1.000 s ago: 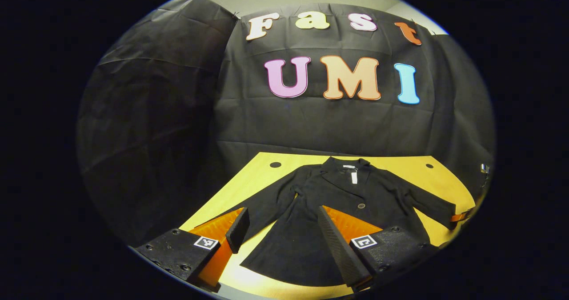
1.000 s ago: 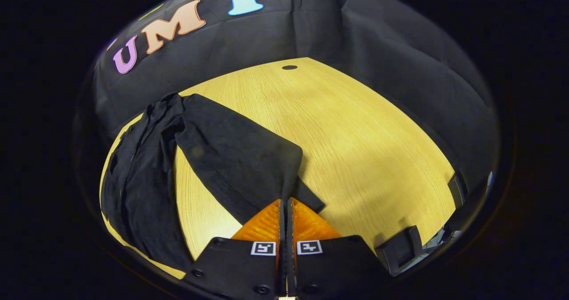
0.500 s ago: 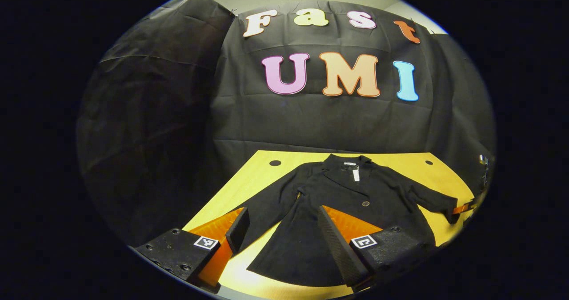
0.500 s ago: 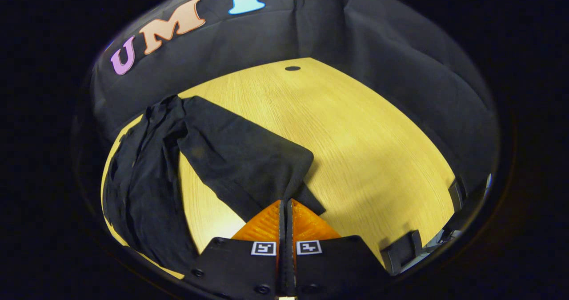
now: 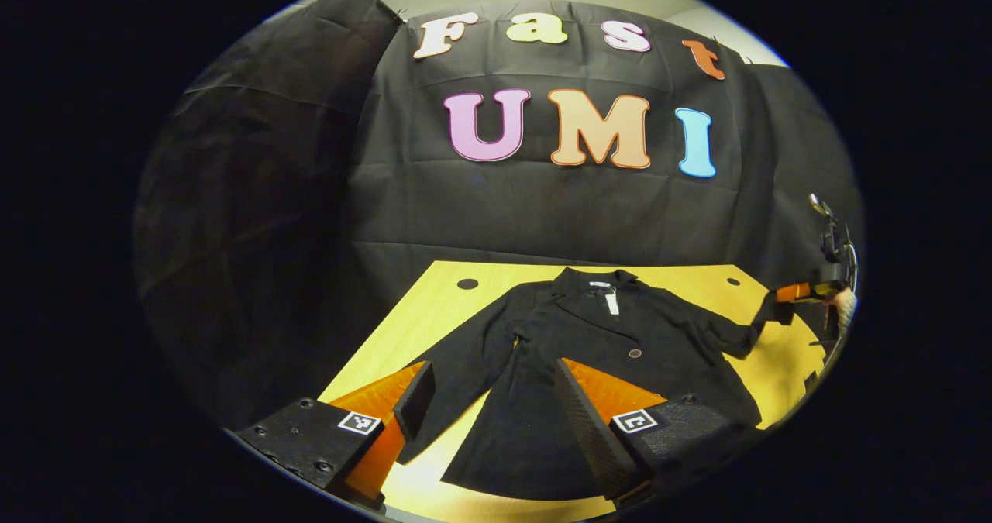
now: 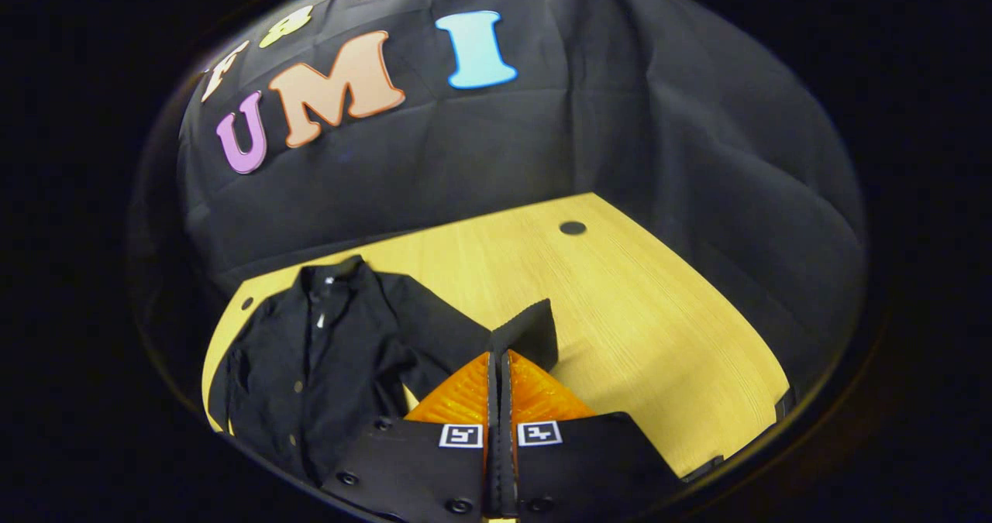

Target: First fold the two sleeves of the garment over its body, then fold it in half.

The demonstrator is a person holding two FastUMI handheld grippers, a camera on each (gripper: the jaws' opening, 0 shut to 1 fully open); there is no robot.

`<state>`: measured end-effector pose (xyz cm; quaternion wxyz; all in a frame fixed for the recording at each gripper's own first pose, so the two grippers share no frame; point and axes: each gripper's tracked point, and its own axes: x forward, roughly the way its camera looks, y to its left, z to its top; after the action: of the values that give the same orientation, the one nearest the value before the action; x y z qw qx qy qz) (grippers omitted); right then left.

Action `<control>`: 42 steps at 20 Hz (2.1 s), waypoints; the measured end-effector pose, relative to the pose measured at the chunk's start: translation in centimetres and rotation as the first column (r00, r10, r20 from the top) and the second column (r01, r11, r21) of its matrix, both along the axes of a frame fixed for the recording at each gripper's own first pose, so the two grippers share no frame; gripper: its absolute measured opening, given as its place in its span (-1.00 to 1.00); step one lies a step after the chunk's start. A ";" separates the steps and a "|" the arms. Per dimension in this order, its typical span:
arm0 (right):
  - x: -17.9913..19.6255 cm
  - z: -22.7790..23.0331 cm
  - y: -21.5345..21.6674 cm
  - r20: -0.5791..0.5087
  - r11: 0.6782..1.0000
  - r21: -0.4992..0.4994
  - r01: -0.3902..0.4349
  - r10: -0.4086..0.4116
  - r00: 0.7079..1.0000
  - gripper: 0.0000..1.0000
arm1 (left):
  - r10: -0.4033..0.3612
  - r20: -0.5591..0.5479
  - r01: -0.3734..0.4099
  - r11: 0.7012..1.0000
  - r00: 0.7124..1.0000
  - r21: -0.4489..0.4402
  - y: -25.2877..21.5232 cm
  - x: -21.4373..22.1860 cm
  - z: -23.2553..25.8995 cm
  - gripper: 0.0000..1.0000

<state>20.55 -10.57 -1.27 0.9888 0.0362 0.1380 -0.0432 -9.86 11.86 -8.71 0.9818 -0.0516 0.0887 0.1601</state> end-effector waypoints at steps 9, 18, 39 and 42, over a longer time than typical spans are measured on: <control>5.1 8.5 14.4 0.150 0.986 0.009 -0.168 0.165 0.975 -1.00 | -0.010 -0.021 0.010 0.999 1.000 -0.031 4.6 -0.2 -1.6 0.85; 9.3 12.4 31.3 0.196 0.930 -0.045 -0.366 0.367 0.909 -0.96 | 0.022 -0.053 -0.025 0.997 0.998 -0.073 7.6 -0.6 -3.0 0.89; 19.1 -5.3 48.9 -0.139 0.867 -0.016 -0.499 0.492 0.859 -0.96 | 0.102 -0.103 -0.112 0.989 0.989 -0.095 8.8 -2.1 -5.1 0.89; 18.8 -6.4 50.0 -0.168 0.867 0.070 -0.493 0.498 0.851 -0.70 | 0.114 -0.119 -0.126 0.987 0.986 -0.097 8.9 -2.1 -5.6 0.89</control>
<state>39.38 39.46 -7.63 0.9493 0.0075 0.2323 0.2115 -11.93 20.74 -14.34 0.9597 -0.0986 0.1491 0.2169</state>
